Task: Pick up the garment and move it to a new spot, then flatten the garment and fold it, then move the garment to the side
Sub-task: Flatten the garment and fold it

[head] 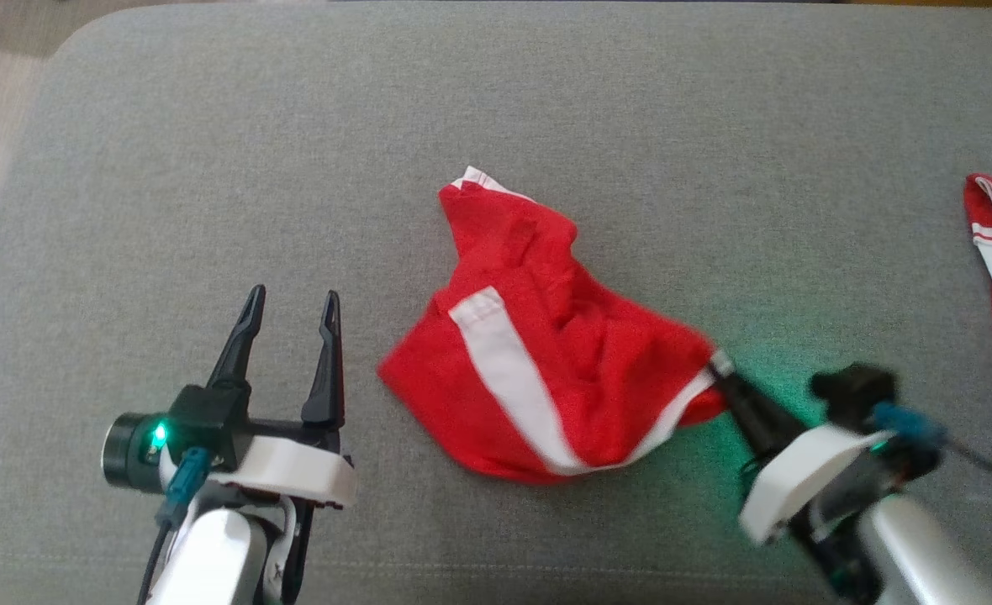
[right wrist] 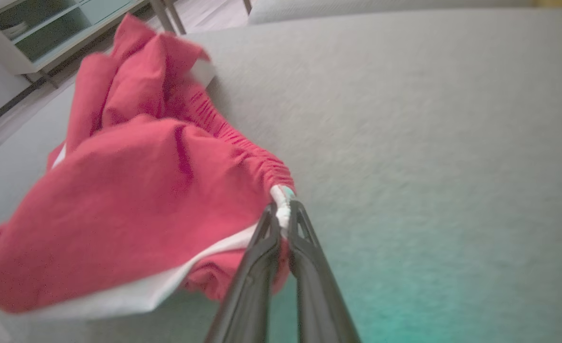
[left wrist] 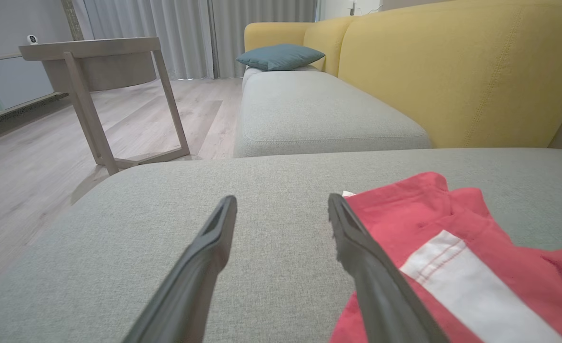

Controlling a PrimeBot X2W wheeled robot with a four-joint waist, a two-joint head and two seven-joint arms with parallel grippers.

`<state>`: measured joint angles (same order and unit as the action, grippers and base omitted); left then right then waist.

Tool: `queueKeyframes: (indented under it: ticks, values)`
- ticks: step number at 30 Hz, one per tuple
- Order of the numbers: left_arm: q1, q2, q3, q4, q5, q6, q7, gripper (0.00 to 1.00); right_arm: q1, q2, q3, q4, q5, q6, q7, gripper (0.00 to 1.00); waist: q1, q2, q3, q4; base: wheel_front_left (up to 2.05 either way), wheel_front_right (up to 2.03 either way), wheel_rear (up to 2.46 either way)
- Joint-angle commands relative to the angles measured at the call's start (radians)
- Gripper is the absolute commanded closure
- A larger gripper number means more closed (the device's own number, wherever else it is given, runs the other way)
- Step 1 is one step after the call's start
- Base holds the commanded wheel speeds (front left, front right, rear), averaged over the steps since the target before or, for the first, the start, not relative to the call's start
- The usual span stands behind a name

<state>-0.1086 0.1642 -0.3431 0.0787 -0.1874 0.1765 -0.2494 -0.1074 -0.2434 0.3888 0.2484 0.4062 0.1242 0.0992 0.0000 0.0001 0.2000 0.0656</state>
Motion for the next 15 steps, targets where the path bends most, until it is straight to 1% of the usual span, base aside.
queueKeyframes:
  ticks: [1, 4, 7, 11, 12, 13, 14, 15]
  values:
    - [-0.043, 0.007, 0.034, -0.026, 0.003, 0.004, -0.011, 0.0, -0.037, -0.023, -0.019, -0.043, -0.017, 0.007, -0.012, 1.0, 0.0, -0.0001, -0.002, -0.003, 0.0, 0.0, 0.0]
    - [-0.042, 0.005, 0.033, -0.024, 0.002, 0.003, -0.011, 0.0, -0.046, -0.045, -0.109, -0.059, -0.048, 0.007, -0.017, 1.0, 0.0, -0.0001, -0.004, -0.006, 0.0, 0.0, 0.0]
    - [-0.042, 0.002, 0.032, -0.022, 0.001, 0.001, -0.012, 0.0, -0.054, -0.052, -0.188, -0.048, -0.072, 0.007, -0.023, 1.0, 0.0, -0.0001, -0.004, -0.008, 0.0, 0.0, 0.0]
    - [-0.046, -0.002, 0.028, -0.017, 0.001, -0.002, -0.012, 0.0, -0.051, -0.038, -0.24, 0.007, -0.08, 0.007, -0.03, 1.0, 0.0, -0.0001, -0.001, -0.006, 0.0, 0.0, 0.0]
    - [-0.047, -0.003, 0.027, -0.016, 0.002, -0.003, -0.012, 0.0, -0.051, -0.032, -0.247, 0.017, -0.082, 0.007, -0.043, 0.53, 0.0, -0.0001, 0.0, -0.005, 0.0, 0.0, 0.0]
    - [-0.047, -0.003, 0.027, -0.015, 0.002, -0.004, -0.012, 0.0, -0.048, -0.025, -0.252, 0.028, -0.084, 0.007, -0.052, 0.09, 0.0, -0.0001, 0.0, -0.006, 0.0, 0.0, 0.0]
    - [-0.046, -0.002, 0.028, -0.014, 0.002, -0.004, -0.012, 0.0, -0.046, -0.018, -0.257, 0.034, -0.087, 0.007, -0.065, 0.0, 0.0, -0.0001, 0.0, -0.008, 0.0, 0.0, 0.0]
    - [-0.045, -0.002, 0.029, -0.014, 0.002, -0.004, -0.012, 0.0, -0.042, -0.012, -0.264, 0.035, -0.091, 0.007, -0.081, 0.0, 0.0, -0.0001, -0.001, -0.009, 0.0, 0.0, 0.0]
